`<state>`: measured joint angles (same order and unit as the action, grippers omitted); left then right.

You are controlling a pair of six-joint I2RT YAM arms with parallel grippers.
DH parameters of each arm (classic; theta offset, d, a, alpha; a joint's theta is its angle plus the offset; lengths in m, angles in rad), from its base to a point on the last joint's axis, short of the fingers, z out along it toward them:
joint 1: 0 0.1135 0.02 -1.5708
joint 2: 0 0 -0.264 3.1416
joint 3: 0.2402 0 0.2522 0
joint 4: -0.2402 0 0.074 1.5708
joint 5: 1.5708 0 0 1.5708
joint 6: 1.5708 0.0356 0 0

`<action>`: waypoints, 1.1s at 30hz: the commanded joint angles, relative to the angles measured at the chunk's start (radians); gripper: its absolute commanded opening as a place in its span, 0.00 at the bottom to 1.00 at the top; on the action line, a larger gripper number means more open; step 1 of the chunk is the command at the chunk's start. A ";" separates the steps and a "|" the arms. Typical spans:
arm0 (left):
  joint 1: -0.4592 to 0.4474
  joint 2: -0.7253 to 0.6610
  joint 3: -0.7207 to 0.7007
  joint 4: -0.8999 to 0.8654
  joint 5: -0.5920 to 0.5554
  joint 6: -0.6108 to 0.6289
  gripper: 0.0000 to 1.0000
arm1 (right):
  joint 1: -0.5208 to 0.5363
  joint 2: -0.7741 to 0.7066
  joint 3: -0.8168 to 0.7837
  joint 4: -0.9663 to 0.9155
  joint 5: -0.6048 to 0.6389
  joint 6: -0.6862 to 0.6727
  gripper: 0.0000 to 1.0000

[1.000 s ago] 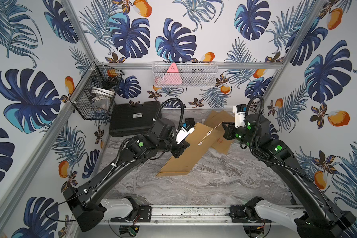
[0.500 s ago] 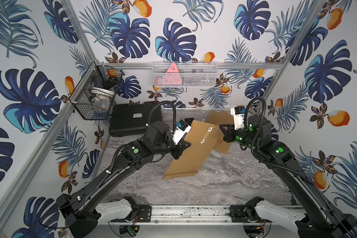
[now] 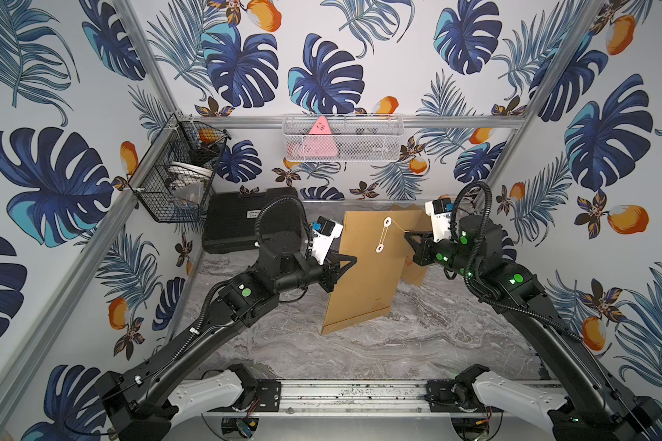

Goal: Open the file bag

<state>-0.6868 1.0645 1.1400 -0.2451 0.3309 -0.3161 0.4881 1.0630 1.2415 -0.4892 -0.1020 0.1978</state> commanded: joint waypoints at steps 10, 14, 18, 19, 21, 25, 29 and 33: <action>0.000 -0.004 0.018 0.099 -0.032 -0.038 0.00 | 0.000 -0.008 -0.017 0.014 -0.094 -0.049 0.00; 0.000 0.003 0.021 0.099 -0.034 -0.040 0.00 | 0.001 -0.005 -0.025 0.022 -0.144 -0.058 0.00; 0.000 0.013 0.026 0.085 -0.053 -0.038 0.00 | 0.001 0.007 -0.020 0.011 -0.156 -0.058 0.00; -0.001 0.019 0.030 0.080 -0.057 -0.037 0.00 | 0.000 0.009 -0.019 0.008 -0.159 -0.058 0.00; 0.000 0.030 0.039 0.073 -0.065 -0.041 0.00 | 0.000 0.019 -0.015 0.001 -0.170 -0.064 0.00; 0.000 0.049 0.065 0.066 -0.084 -0.047 0.00 | 0.002 0.040 -0.012 -0.023 -0.230 -0.087 0.00; 0.000 0.059 0.085 0.055 -0.112 -0.042 0.00 | 0.006 0.056 -0.019 -0.020 -0.312 -0.106 0.00; 0.000 0.066 0.092 0.040 -0.147 -0.043 0.00 | 0.024 0.068 -0.022 -0.009 -0.378 -0.118 0.00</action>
<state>-0.6868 1.1286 1.2201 -0.2264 0.2222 -0.3523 0.5037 1.1248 1.2194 -0.4969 -0.3996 0.1108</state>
